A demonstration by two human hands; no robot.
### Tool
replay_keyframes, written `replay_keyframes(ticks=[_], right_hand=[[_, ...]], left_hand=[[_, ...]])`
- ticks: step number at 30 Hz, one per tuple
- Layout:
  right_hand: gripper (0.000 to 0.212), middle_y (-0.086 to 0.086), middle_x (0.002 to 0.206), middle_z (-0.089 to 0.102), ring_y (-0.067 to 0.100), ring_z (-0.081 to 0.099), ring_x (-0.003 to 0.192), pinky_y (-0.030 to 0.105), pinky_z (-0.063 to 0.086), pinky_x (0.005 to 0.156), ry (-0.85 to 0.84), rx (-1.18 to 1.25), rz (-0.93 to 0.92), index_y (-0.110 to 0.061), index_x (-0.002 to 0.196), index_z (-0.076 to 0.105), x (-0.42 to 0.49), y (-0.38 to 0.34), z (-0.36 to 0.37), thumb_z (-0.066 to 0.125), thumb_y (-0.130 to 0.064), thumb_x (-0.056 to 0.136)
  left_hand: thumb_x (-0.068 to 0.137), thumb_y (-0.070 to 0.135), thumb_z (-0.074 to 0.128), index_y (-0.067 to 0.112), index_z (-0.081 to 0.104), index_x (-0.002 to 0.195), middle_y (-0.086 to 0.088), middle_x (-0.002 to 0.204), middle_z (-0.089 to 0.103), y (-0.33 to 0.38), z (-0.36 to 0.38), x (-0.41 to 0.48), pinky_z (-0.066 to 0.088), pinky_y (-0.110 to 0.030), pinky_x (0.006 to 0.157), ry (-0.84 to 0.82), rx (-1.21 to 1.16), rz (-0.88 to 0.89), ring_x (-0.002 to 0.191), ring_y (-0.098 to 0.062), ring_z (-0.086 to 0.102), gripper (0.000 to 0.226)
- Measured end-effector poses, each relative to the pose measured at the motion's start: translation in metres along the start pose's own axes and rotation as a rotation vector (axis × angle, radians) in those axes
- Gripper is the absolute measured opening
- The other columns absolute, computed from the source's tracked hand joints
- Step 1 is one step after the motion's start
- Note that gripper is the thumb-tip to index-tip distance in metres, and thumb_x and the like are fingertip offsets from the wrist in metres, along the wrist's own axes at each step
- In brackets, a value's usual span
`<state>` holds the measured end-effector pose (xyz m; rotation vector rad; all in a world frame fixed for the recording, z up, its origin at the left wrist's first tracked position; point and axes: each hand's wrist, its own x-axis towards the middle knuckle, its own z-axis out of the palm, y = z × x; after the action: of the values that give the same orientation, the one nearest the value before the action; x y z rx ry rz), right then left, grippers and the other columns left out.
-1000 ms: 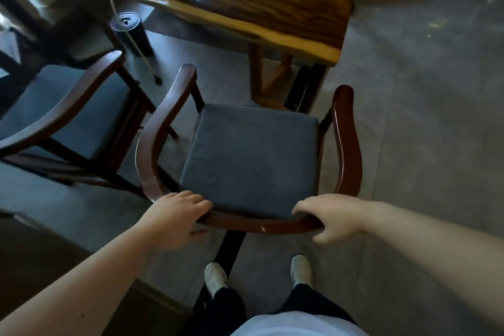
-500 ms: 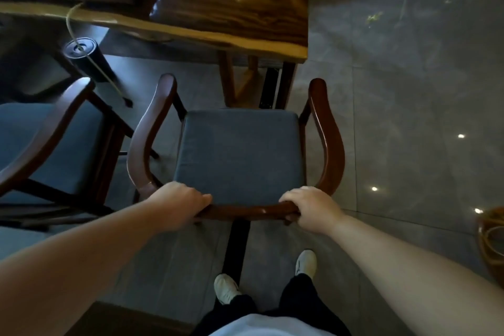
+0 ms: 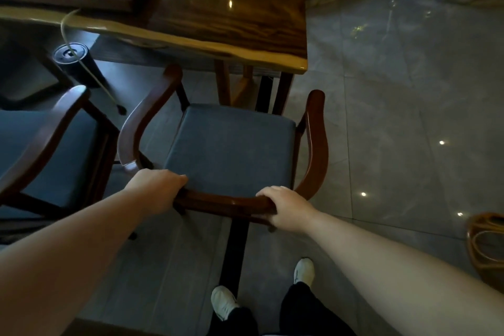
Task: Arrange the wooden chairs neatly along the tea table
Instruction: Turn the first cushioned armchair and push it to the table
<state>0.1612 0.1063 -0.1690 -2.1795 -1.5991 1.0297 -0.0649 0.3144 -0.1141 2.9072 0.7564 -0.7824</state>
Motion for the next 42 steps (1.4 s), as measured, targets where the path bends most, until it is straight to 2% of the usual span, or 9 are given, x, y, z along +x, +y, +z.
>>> replay_keyframes(ticks=[6,8,11,13,15,18,22,36,42], right_hand=[[0.068,0.005,0.158,0.030,0.022,0.017,0.149,0.053,0.008,0.122,-0.182,-0.383,0.065,-0.024,0.147,0.038,-0.004,0.072,-0.036,0.065,-0.017,0.084],[0.070,0.009,0.162,0.019,0.029,0.012,0.150,0.056,0.012,0.121,-0.073,-0.340,0.135,-0.025,0.148,0.038,0.001,0.097,-0.050,0.067,-0.017,0.084],[0.062,0.011,0.150,0.036,0.032,0.038,0.136,0.049,0.037,0.110,0.400,0.451,0.535,-0.018,0.142,0.045,0.018,0.137,-0.062,0.068,-0.008,0.085],[0.045,0.013,0.133,0.056,0.030,0.058,0.113,0.046,0.048,0.094,0.421,1.020,0.777,-0.014,0.133,0.052,0.033,0.159,-0.062,0.064,-0.018,0.090],[0.035,0.014,0.112,0.070,0.030,0.069,0.091,0.046,0.054,0.081,0.299,1.252,0.795,-0.012,0.121,0.061,0.043,0.157,-0.054,0.064,-0.033,0.093],[0.043,0.014,0.104,0.074,0.036,0.073,0.089,0.053,0.058,0.085,0.199,1.310,0.776,-0.008,0.115,0.065,0.062,0.154,-0.058,0.072,-0.041,0.088],[0.041,0.017,0.095,0.073,0.033,0.072,0.068,0.044,0.061,0.060,0.257,1.317,0.856,-0.008,0.107,0.065,0.084,0.154,-0.060,0.081,-0.036,0.081],[0.045,0.018,0.089,0.071,0.034,0.070,0.063,0.040,0.057,0.057,0.332,1.137,0.815,-0.005,0.105,0.062,0.123,0.195,-0.133,0.082,-0.036,0.080],[0.034,0.017,0.084,0.071,0.033,0.069,0.067,0.039,0.056,0.059,0.305,1.122,0.798,-0.007,0.092,0.062,0.124,0.209,-0.143,0.082,-0.031,0.080]], left_hand=[[0.084,0.040,0.054,0.029,0.050,0.110,0.006,0.105,0.061,0.058,-0.002,0.006,0.046,-0.036,0.084,0.131,-0.028,0.116,0.100,-0.020,0.059,0.028],[0.085,0.041,0.052,0.027,0.051,0.110,0.004,0.106,0.061,0.085,-0.003,0.013,0.046,-0.037,0.086,0.164,-0.045,0.155,0.102,-0.022,0.059,0.029],[0.087,0.040,0.050,0.026,0.051,0.109,0.003,0.105,0.061,0.118,-0.005,0.026,0.047,-0.038,0.085,0.158,-0.114,0.125,0.099,-0.024,0.059,0.027],[0.088,0.040,0.048,0.027,0.049,0.109,0.004,0.103,0.062,0.138,-0.005,0.039,0.049,-0.039,0.081,0.099,-0.142,0.075,0.095,-0.024,0.060,0.025],[0.088,0.038,0.047,0.027,0.047,0.110,0.004,0.099,0.062,0.146,-0.003,0.040,0.049,-0.038,0.071,0.054,-0.116,0.040,0.090,-0.024,0.061,0.024],[0.093,0.034,0.044,0.025,0.046,0.113,0.004,0.095,0.064,0.166,-0.008,0.051,0.040,-0.035,0.058,-0.023,-0.051,-0.004,0.083,-0.024,0.064,0.022],[0.097,0.034,0.042,0.024,0.049,0.118,0.003,0.101,0.066,0.179,-0.014,0.056,0.039,-0.034,0.064,-0.064,0.011,-0.075,0.092,-0.023,0.065,0.024],[0.096,0.027,0.050,0.020,0.049,0.108,0.001,0.091,0.064,0.220,-0.047,0.115,0.049,-0.038,0.066,0.051,-0.106,-0.090,0.079,-0.025,0.064,0.013],[0.096,0.026,0.045,0.025,0.047,0.116,0.002,0.105,0.065,0.166,-0.044,0.095,0.049,-0.039,0.073,0.035,-0.045,-0.059,0.095,-0.026,0.064,0.020]])
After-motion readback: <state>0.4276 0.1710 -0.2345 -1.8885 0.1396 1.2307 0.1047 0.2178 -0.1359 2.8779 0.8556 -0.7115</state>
